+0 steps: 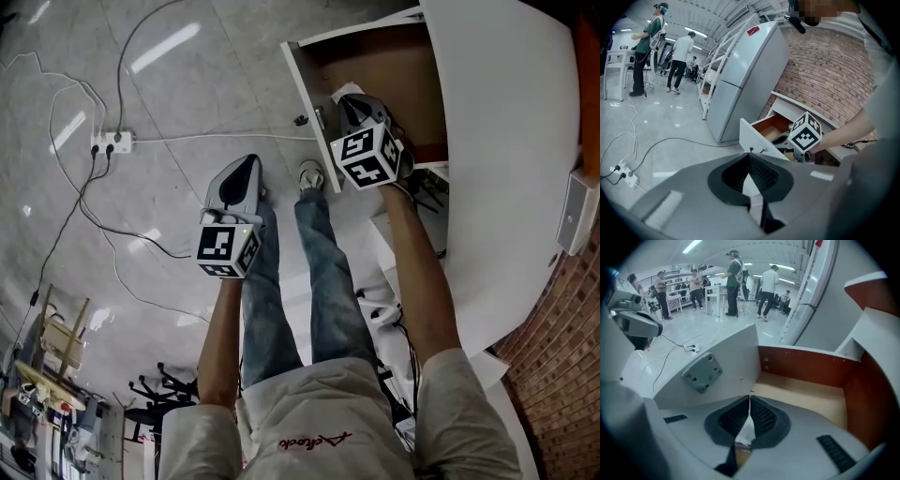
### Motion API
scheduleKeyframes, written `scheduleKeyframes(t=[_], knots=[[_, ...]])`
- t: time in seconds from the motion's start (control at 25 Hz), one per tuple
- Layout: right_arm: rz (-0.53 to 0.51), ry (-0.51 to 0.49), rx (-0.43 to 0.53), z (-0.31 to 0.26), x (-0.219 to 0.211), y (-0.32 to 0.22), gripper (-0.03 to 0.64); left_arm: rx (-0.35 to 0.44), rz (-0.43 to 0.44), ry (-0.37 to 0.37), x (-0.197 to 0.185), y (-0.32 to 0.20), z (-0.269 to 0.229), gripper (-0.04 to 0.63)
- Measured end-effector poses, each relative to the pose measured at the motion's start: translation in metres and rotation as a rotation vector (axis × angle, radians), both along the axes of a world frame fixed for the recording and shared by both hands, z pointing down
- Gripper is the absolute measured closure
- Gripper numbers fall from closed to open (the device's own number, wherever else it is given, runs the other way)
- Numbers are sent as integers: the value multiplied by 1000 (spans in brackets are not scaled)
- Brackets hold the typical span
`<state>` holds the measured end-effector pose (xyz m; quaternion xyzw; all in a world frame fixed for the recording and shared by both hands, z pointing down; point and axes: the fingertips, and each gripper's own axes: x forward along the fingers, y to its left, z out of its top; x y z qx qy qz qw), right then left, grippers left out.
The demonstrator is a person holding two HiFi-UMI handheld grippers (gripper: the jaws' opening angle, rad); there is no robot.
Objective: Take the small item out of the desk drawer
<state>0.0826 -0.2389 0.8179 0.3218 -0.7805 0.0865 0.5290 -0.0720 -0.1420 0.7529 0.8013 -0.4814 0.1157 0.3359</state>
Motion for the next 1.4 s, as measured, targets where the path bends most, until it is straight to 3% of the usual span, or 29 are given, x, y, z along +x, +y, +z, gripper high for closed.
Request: scheduleKeyframes(t=[0.28, 0.32, 0.36, 0.48, 1.08, 1.4], knots=[[52, -9, -80, 15, 8, -4, 603, -4, -10, 3, -5, -2, 2, 586], [59, -10, -88, 17, 9, -6, 584, -5, -9, 5, -5, -2, 2, 586], [64, -8, -94, 19, 9, -7, 512, -5, -5, 6, -4, -2, 2, 586], [66, 3, -105, 25, 11, -10, 465, -10, -3, 11, -2, 0, 2, 586], [77, 94, -108, 56, 20, -22, 465, -11, -16, 11, -8, -9, 3, 586], [59, 115, -100, 57, 23, -22, 509, -8, -20, 10, -7, -11, 3, 586]])
